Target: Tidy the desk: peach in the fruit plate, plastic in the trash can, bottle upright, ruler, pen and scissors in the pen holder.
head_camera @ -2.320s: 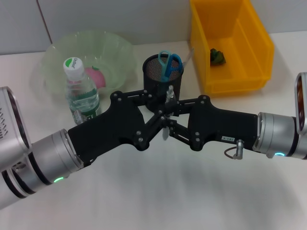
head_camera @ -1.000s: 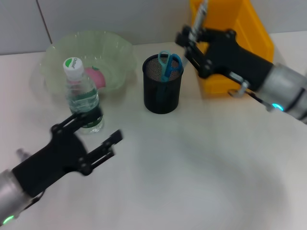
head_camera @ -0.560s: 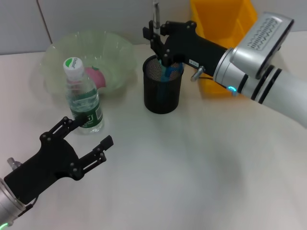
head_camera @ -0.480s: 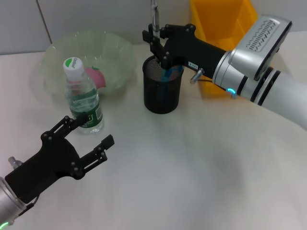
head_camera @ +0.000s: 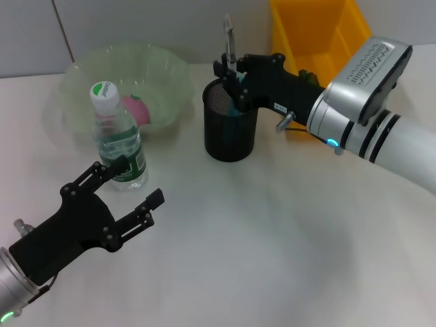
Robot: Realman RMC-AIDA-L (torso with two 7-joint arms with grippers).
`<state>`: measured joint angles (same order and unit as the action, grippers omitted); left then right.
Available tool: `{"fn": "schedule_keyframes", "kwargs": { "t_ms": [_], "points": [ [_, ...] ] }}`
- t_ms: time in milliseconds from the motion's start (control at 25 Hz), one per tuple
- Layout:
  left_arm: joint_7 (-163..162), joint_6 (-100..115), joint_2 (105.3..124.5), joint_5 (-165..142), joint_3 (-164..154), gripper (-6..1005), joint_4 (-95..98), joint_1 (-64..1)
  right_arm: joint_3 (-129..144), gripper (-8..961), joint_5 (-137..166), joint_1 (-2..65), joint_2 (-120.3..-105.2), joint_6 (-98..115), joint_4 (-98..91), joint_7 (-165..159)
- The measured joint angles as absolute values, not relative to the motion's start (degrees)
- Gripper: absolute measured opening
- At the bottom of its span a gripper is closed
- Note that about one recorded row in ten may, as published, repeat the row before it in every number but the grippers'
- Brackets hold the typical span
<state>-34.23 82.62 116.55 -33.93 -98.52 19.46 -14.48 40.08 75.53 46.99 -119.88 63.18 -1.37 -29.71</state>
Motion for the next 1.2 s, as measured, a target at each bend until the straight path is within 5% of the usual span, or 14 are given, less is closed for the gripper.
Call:
{"fn": "schedule_keyframes", "kwargs": {
  "t_ms": [800, 1200],
  "points": [
    [-34.4, 84.8, 116.11, -33.9, -98.5, 808, 19.4, -14.2, 38.8, 158, 75.4, 45.6, -119.97, 65.6, 0.2, -30.2],
    [-34.3, 85.8, 115.89, -33.9, -98.6, 808, 19.4, -14.0, 34.9, 548, 75.3, 41.5, -119.83, 76.5, -0.1, -30.3]
  ]
}}
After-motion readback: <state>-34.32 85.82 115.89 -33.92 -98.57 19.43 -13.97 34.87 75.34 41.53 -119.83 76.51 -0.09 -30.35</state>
